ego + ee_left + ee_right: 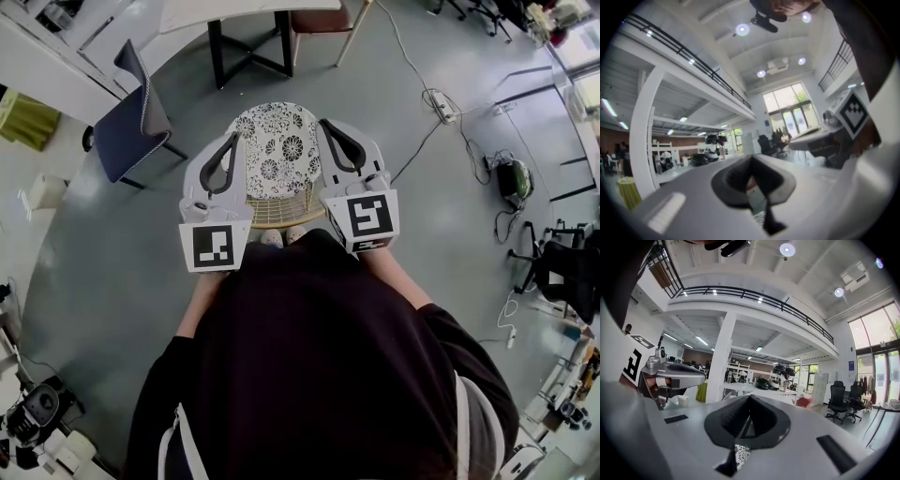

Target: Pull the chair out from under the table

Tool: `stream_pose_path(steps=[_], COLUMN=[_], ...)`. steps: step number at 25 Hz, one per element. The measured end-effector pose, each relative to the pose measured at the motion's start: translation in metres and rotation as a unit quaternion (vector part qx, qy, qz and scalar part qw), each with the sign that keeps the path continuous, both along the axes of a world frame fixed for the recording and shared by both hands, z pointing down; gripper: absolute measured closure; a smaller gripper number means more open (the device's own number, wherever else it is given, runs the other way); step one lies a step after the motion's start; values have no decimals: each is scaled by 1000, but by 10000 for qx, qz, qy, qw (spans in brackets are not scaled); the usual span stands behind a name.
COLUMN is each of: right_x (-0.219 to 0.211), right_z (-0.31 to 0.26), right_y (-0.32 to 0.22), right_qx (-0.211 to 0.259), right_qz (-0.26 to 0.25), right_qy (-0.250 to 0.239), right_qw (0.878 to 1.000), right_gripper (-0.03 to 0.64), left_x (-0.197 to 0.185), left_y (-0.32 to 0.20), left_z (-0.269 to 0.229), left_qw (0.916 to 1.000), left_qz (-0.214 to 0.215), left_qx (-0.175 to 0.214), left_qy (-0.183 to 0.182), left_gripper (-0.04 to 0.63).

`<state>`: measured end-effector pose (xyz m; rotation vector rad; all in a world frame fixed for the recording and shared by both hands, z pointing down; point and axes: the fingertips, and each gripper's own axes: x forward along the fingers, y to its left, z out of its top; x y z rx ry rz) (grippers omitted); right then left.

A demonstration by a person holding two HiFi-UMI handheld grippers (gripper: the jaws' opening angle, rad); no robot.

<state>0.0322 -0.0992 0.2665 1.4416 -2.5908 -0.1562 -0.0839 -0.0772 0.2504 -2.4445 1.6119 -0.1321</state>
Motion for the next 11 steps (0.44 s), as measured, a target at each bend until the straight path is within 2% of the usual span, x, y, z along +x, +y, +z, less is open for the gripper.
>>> stream_pose_path(steps=[11], right_x=[4], right_z=[6], right_y=[-8], right_qx=[-89], right_qz=[69], right_qy=[-54], right_qw=[9999], right_gripper=[597], left_x=[5], left_y=[-8], left_z=[5], left_qw=[9999], left_qz=[93], left_qx=[-52], left_qy=[-26], left_gripper=[588])
